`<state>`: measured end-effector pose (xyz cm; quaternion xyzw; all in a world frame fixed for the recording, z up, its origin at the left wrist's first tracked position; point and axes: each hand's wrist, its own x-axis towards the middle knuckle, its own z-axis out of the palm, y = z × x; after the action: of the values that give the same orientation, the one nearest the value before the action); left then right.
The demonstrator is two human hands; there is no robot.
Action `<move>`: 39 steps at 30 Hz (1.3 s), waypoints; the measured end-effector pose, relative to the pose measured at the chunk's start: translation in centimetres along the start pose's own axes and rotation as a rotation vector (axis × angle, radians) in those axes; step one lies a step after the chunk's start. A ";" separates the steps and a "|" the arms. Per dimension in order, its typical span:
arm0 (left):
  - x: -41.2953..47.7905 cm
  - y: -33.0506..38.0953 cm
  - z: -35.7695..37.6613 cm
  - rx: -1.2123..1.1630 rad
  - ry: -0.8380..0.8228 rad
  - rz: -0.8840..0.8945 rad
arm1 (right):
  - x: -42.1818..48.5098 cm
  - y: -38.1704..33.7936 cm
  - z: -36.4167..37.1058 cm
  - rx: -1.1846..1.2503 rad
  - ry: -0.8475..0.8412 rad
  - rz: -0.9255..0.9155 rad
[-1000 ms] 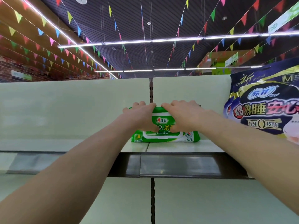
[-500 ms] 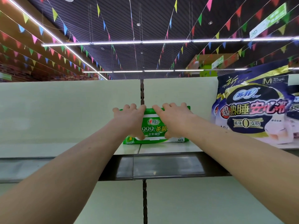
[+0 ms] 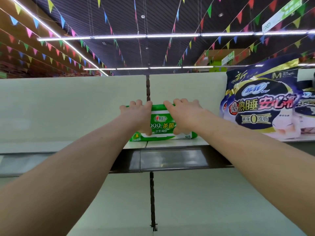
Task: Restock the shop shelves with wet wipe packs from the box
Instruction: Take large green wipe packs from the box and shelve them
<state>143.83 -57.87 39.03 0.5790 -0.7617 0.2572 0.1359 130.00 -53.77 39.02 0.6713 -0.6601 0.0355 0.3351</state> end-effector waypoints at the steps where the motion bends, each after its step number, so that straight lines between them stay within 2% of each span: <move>1: -0.2 0.0 -0.1 -0.017 0.009 -0.009 | -0.2 -0.2 -0.3 -0.005 0.014 -0.010; 6: -2.6 -1.4 -1.7 -0.013 0.066 -0.073 | -1.2 -2.2 -2.4 0.112 0.142 -0.169; 14: -10.2 -6.0 -4.6 0.106 0.032 -0.431 | -3.1 -7.5 -6.2 0.327 0.324 -0.496; 20: -19.9 -7.6 -6.3 0.258 -0.017 -0.676 | -7.6 -13.4 -8.9 0.523 0.434 -0.773; 30: -41.4 -7.4 -9.6 0.445 -0.292 -1.111 | -22.6 -24.0 -13.5 0.743 0.410 -1.222; 39: -59.1 -1.4 -14.2 0.476 -0.484 -1.452 | -40.8 -28.7 -17.9 0.817 0.346 -1.670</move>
<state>161.14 -2.35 21.36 0.9832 -0.1277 0.1274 -0.0269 158.02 -12.42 21.25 0.9778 0.1562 0.1115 0.0844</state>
